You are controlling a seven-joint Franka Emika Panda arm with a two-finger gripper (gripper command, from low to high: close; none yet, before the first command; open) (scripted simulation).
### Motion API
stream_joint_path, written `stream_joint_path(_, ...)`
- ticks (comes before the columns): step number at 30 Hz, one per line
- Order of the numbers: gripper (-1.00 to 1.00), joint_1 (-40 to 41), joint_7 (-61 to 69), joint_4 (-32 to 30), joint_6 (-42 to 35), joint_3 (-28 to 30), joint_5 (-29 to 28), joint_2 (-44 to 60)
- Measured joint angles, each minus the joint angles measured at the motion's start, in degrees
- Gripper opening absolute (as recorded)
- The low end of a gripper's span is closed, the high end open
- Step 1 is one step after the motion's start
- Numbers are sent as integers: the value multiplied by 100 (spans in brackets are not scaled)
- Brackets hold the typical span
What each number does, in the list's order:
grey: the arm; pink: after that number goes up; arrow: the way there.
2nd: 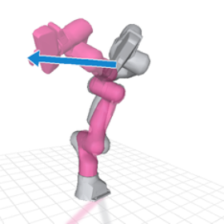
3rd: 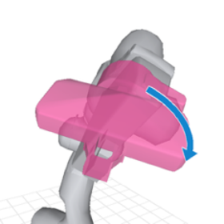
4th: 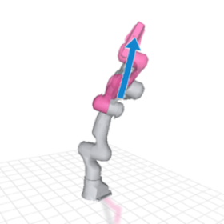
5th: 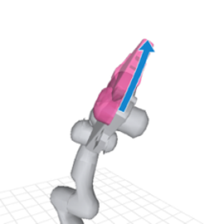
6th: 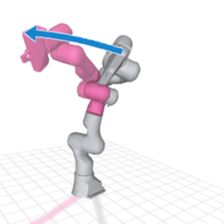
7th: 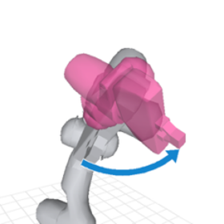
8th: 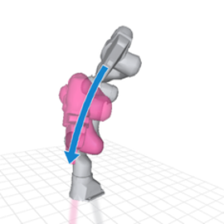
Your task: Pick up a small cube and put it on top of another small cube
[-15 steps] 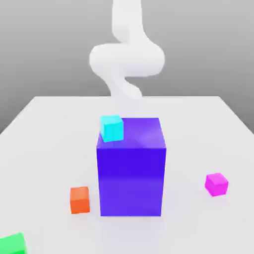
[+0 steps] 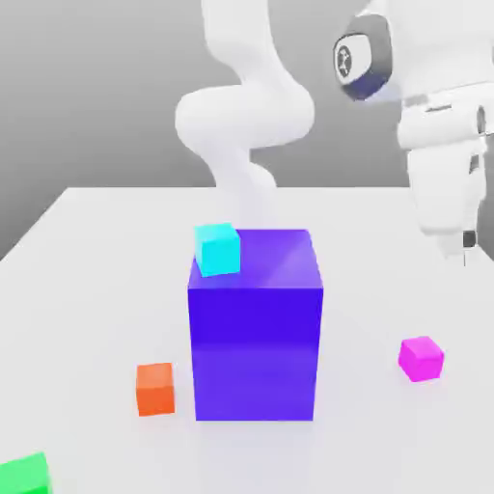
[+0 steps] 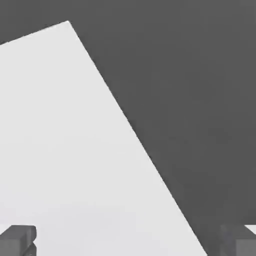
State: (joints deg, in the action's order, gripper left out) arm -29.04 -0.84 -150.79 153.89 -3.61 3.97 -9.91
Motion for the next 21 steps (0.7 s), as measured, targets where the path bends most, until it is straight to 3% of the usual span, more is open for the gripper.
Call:
stream_joint_path(6, 0, -782, 1114, -648, 757, -399, -443, 1217)
stream_joint_path(13, 0, -1137, 912, -520, 1881, 73, -1058, 2666)
stream_joint_path(14, -100, -1177, 892, -497, 1982, 118, -1082, 2790)
stream_joint_path(21, -100, -1174, 881, -499, 1963, 117, -1096, 2780)
